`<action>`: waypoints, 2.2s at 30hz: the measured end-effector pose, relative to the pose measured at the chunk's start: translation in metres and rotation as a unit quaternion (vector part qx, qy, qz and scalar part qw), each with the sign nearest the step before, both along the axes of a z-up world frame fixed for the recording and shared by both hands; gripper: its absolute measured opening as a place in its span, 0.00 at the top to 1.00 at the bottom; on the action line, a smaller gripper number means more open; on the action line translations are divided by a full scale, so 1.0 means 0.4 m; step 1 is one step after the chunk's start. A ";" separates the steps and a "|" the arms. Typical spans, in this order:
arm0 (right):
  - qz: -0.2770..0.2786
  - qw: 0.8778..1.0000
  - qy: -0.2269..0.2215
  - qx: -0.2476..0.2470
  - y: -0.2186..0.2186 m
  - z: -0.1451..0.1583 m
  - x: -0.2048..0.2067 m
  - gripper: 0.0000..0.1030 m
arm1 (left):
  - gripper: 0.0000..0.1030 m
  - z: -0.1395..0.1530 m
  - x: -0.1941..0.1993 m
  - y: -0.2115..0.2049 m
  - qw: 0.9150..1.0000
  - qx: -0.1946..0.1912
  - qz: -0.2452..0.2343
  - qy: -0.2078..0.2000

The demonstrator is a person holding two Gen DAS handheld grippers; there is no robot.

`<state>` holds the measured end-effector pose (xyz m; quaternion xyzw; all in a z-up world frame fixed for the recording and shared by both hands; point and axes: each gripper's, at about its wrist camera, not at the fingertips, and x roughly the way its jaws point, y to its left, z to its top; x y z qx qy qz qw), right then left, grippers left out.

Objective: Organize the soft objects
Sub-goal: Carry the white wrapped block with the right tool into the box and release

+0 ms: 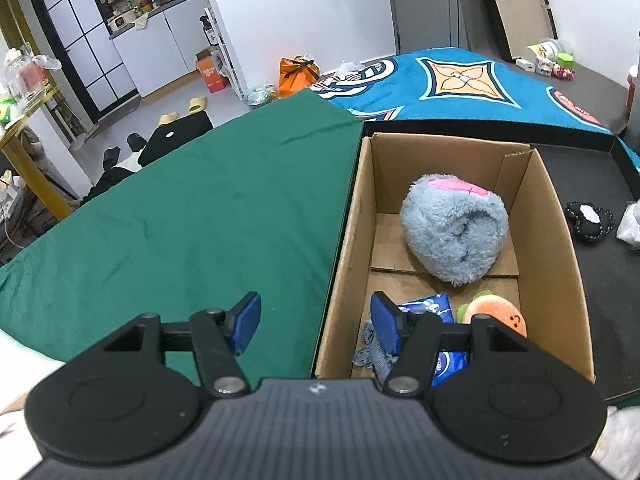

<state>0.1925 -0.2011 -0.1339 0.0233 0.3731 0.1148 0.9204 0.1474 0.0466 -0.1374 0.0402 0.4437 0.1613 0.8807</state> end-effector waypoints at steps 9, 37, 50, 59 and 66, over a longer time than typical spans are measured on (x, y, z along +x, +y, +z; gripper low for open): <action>0.025 1.000 -0.017 0.003 0.050 0.045 -0.019 0.55 | 0.46 0.002 -0.011 0.017 1.000 -0.027 -0.004 -0.011; 0.116 0.992 -0.032 -0.024 0.261 0.066 -0.033 0.47 | 0.90 -0.041 -0.009 0.089 0.990 -0.138 -0.004 0.000; 0.083 0.996 -0.018 -0.032 0.200 0.055 -0.035 0.42 | 0.87 -0.030 -0.015 0.072 0.993 -0.119 -0.003 -0.003; 0.061 0.997 -0.020 -0.031 0.135 0.059 -0.022 0.39 | 0.85 -0.027 -0.012 0.060 0.995 -0.097 -0.003 0.001; 0.039 0.999 -0.019 -0.027 0.070 0.055 0.007 0.39 | 0.58 -0.021 -0.009 0.048 0.998 -0.069 0.004 0.000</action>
